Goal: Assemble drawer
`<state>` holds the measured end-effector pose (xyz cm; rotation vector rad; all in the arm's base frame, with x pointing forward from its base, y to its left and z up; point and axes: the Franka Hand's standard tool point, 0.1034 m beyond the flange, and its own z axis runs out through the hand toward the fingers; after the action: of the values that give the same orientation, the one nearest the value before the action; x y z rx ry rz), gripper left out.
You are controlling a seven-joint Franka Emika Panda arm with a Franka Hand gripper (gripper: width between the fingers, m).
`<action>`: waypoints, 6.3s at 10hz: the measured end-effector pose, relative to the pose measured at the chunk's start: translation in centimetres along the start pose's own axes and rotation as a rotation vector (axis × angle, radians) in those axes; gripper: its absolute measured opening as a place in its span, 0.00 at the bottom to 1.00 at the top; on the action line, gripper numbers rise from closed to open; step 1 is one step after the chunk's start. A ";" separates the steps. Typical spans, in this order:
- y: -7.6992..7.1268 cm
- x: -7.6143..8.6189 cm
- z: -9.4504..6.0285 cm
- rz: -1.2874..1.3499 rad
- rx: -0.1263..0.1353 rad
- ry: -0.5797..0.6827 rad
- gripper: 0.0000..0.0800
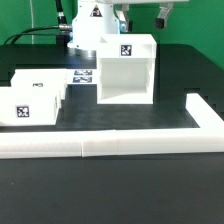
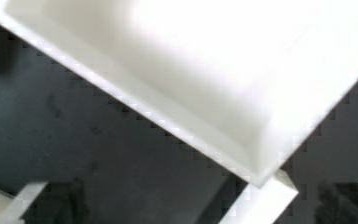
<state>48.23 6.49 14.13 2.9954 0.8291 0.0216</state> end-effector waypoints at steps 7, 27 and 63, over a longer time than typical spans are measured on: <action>-1.9 -2.0 1.0 0.426 0.013 -0.036 0.81; -5.2 -3.9 4.1 0.592 0.099 -0.004 0.05; 3.2 11.5 3.6 1.924 0.332 0.155 0.07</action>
Offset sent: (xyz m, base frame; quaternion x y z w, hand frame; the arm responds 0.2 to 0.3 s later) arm 0.0048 -0.0256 -0.0035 -0.0294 0.0171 0.1826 0.9826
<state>59.80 9.54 10.70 2.6338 -2.2109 0.1508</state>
